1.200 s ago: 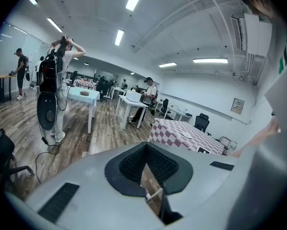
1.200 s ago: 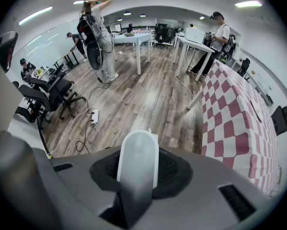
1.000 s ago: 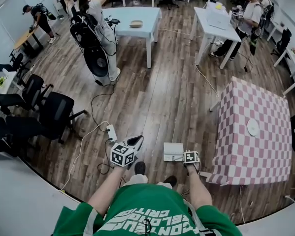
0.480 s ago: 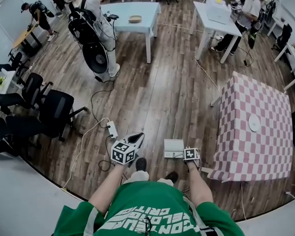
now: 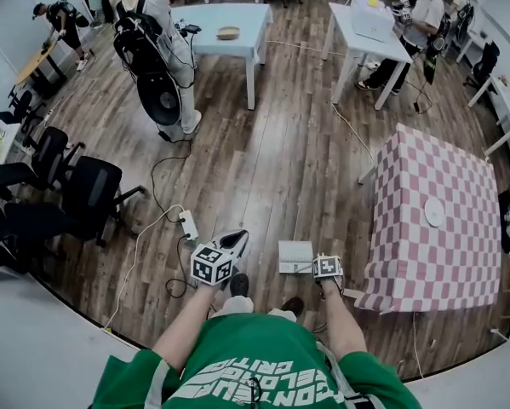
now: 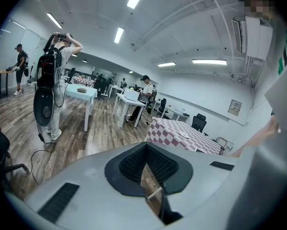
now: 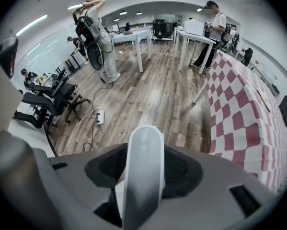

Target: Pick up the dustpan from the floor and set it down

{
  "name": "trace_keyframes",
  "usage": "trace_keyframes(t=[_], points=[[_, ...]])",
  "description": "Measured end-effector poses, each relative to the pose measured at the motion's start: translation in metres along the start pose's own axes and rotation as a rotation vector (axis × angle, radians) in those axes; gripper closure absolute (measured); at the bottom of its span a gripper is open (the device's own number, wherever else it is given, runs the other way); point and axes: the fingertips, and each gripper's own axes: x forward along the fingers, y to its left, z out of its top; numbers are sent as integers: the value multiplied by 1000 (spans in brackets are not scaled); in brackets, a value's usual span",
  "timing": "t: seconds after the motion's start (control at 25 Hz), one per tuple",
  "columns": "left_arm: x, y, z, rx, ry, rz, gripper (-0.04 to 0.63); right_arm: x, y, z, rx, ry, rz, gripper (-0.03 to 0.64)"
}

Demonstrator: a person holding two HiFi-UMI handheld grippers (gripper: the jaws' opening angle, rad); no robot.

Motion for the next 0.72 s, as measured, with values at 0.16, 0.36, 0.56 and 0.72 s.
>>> trace_keyframes(t=[0.16,0.36,0.56,0.72], points=[[2,0,0,-3,-3,-8,592,-14,1,16,8,-59,-5,416],[11,-7,-1,-6,1,-54,592,-44,2,30,4,-140,-40,416],[23,-14,2,-11,-4,-109,592,-87,2,49,27,-271,-79,416],[29,-18,7,-17,-12,-142,592,-130,1,62,67,-398,-136,416]])
